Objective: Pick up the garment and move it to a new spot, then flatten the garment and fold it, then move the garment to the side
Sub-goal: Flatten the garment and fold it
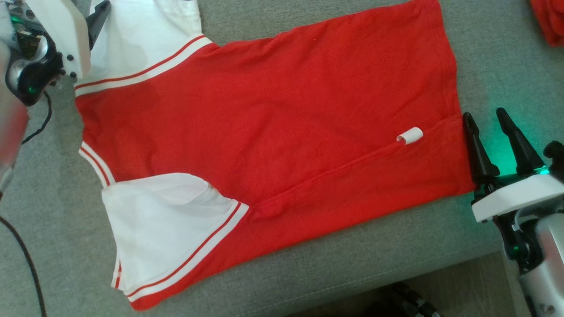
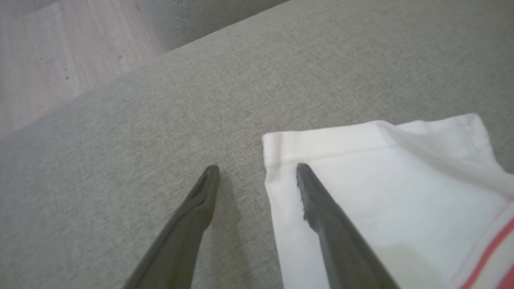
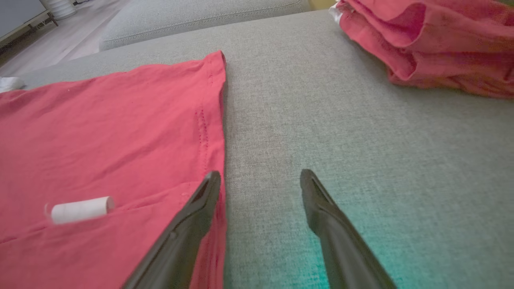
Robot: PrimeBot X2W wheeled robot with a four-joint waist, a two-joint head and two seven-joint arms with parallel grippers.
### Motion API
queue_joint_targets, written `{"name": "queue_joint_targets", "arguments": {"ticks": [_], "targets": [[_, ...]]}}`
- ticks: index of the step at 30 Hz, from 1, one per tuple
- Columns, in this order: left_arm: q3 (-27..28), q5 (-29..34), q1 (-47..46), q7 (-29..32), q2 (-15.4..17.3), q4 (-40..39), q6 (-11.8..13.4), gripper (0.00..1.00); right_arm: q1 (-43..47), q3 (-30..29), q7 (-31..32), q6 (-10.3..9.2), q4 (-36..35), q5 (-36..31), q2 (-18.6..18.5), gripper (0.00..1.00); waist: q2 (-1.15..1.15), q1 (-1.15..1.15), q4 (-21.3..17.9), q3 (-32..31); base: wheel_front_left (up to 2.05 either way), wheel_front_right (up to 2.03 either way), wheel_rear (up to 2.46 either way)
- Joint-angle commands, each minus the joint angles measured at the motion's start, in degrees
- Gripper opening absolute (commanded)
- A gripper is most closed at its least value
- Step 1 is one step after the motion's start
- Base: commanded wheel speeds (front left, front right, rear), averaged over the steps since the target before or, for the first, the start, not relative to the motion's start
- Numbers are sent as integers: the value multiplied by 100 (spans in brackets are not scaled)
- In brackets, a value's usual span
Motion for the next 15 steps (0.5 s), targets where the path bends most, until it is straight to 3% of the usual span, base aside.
{"name": "queue_joint_targets", "arguments": {"ticks": [1,15], "targets": [[119,-60,-386,-57,315,-84,7,100,57,39,-47,39,-126,-30,-91,100,0,0,-17,-1,0,0,0],[-347,-330,-609,-88,410,105,7,100,57,43,-115,39,-135,-28,-6,100,0,0,-178,109,0,0,0]]}}
